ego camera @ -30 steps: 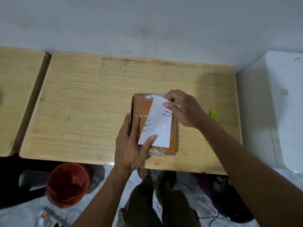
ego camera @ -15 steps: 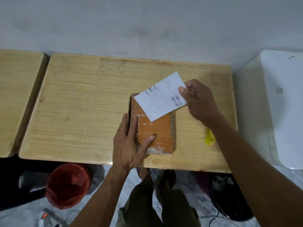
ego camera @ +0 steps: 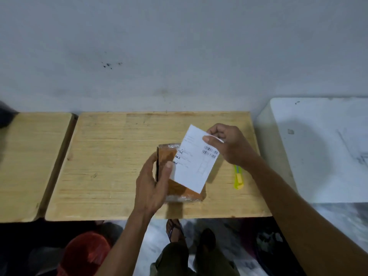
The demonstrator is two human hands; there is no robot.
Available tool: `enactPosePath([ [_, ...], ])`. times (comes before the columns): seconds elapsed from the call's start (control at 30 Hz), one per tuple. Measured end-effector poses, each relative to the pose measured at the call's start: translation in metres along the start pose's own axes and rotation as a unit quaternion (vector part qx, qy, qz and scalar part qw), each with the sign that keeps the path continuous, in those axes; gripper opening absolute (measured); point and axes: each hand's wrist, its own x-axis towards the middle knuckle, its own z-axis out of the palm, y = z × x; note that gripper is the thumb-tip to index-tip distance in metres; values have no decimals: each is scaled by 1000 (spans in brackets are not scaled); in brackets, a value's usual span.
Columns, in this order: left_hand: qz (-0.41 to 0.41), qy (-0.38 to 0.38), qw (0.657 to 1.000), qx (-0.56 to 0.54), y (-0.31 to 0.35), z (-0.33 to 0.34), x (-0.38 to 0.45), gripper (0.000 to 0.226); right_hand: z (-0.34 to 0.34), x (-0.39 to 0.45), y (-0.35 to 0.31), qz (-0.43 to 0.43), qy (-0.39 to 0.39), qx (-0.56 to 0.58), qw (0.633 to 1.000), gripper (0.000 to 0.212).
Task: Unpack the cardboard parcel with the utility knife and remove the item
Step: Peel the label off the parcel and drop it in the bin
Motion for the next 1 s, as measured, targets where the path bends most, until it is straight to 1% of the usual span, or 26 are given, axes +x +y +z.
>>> enactPosePath([
  [0.03, -7, -12, 1000, -11, 8, -2, 1, 52, -2, -3, -7, -8, -14, 7, 1000, 8],
  [0.07, -9, -24, 999, -26, 17, -3, 2, 49, -4, -5, -14, -15, -24, 7, 1000, 8],
  [0.2, -37, -74, 991, -108, 47, -3, 1, 48, -12, -14, -41, -31, -45, -11, 998, 8],
  [0.33, -39, -76, 987, -135, 59, 2, -3, 42, -20, -20, -57, -49, -40, -35, 997, 10],
  [0.4, -45, -66, 983, -163, 61, 7, -6, 40, -22, -27, -61, -45, -15, -26, 999, 12],
  [0.47, -60, -52, 979, -190, 65, 10, -10, 37, -21, -38, -61, -21, 36, 12, 999, 36],
  [0.53, -79, -36, 973, -215, 67, 12, -12, 33, -16, -55, -57, 22, 93, 63, 993, 58],
  [0.6, -90, -20, 968, -232, 69, 13, -13, 31, -8, -73, -46, 51, 119, 106, 986, 66],
  [0.67, -94, -12, 967, -239, 72, 16, -15, 31, 1, -89, -36, 65, 119, 107, 985, 63],
  [0.77, -89, -2, 969, -229, 78, 22, -20, 29, 11, -105, -28, 46, 122, 123, 984, 41],
  [0.87, -75, 16, 973, -217, 84, 28, -27, 31, 10, -109, -25, 23, 158, 129, 979, 26],
  [0.9, -68, 18, 975, -210, 86, 30, -29, 33, 6, -110, -23, 21, 157, 132, 979, 25],
  [1.0, -43, 16, 980, -194, 93, 36, -37, 36, -10, -116, -19, 19, 118, 136, 983, 29],
])
